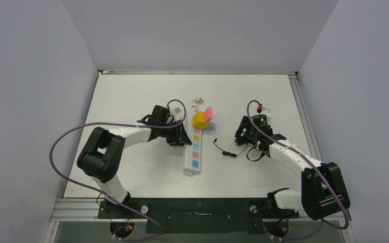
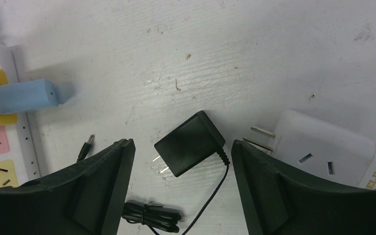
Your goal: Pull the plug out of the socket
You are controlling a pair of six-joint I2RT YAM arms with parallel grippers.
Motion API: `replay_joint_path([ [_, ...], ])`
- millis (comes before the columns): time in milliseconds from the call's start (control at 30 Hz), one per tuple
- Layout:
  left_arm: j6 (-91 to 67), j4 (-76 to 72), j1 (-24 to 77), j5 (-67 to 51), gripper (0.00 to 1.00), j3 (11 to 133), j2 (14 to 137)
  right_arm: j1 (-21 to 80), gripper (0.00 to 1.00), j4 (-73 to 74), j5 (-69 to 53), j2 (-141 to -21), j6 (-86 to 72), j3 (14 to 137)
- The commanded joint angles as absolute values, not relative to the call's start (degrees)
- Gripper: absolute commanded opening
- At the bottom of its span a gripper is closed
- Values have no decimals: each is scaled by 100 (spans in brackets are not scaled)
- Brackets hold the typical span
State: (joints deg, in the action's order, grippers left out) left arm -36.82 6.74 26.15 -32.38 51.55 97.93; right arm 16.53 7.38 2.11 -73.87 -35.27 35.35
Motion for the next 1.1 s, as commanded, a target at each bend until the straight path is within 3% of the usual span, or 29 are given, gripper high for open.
replay_joint_path([
  [0, -3506, 729, 2558, -2962, 0, 5226, 9764, 1674, 76, 712, 85, -6988, -3631, 3858],
  [400, -3512, 729, 2593, -2979, 0, 5229, 9774, 3006, 77, 248, -215, -7443, -3959, 4965],
  [700, -3512, 738, 2601, -2980, 0, 5229, 9751, 3487, 70, -128, -110, -8221, -4052, 5556],
  [1067, -3505, 747, 2619, -2947, 0, 5238, 9714, 3498, 50, -342, 401, -8914, -4212, 5871],
])
